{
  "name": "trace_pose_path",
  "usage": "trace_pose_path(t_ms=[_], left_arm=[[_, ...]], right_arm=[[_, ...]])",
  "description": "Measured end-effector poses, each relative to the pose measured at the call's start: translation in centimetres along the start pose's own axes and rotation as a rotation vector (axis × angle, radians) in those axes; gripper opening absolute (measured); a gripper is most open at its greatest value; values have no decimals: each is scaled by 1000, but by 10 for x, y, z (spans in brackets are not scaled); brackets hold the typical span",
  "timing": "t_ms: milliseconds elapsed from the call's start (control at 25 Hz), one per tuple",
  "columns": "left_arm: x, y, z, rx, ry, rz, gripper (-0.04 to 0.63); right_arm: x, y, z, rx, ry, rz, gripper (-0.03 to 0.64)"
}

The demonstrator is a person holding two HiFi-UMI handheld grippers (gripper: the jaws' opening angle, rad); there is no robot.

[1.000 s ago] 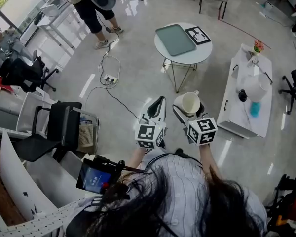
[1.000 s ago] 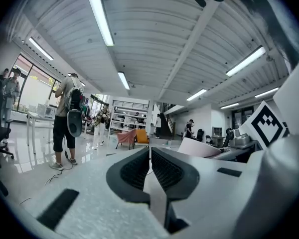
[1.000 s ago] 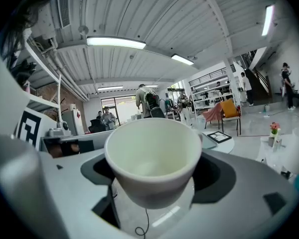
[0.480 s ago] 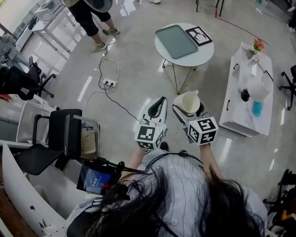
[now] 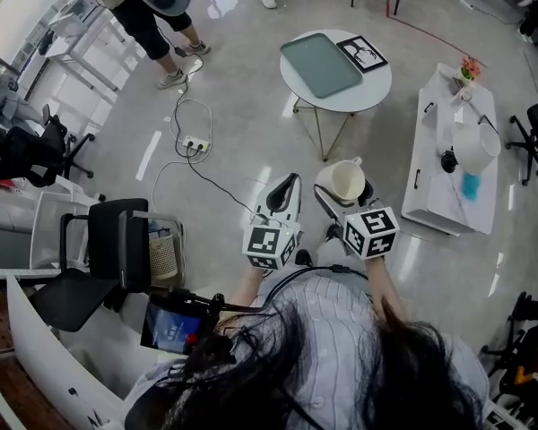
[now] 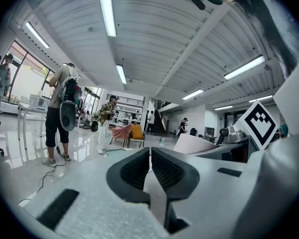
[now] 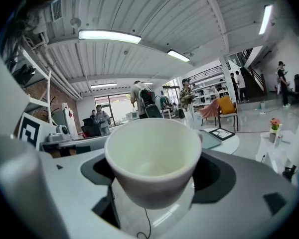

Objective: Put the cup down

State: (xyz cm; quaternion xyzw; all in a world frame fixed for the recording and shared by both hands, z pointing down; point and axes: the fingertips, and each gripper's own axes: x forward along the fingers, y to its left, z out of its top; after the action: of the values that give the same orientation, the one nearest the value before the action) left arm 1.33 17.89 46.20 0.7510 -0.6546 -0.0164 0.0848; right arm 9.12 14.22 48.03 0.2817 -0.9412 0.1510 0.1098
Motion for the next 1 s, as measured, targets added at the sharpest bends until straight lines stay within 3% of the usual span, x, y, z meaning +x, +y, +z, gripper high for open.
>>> trace_pose_path(t_ms=[520, 1000], left_arm=[[34, 49, -3, -47, -2, 62, 23], [139, 90, 15, -31, 26, 50, 23]], right_arm=[[56, -18, 13, -26, 35, 47, 405], [139, -86, 48, -17, 58, 62, 405]])
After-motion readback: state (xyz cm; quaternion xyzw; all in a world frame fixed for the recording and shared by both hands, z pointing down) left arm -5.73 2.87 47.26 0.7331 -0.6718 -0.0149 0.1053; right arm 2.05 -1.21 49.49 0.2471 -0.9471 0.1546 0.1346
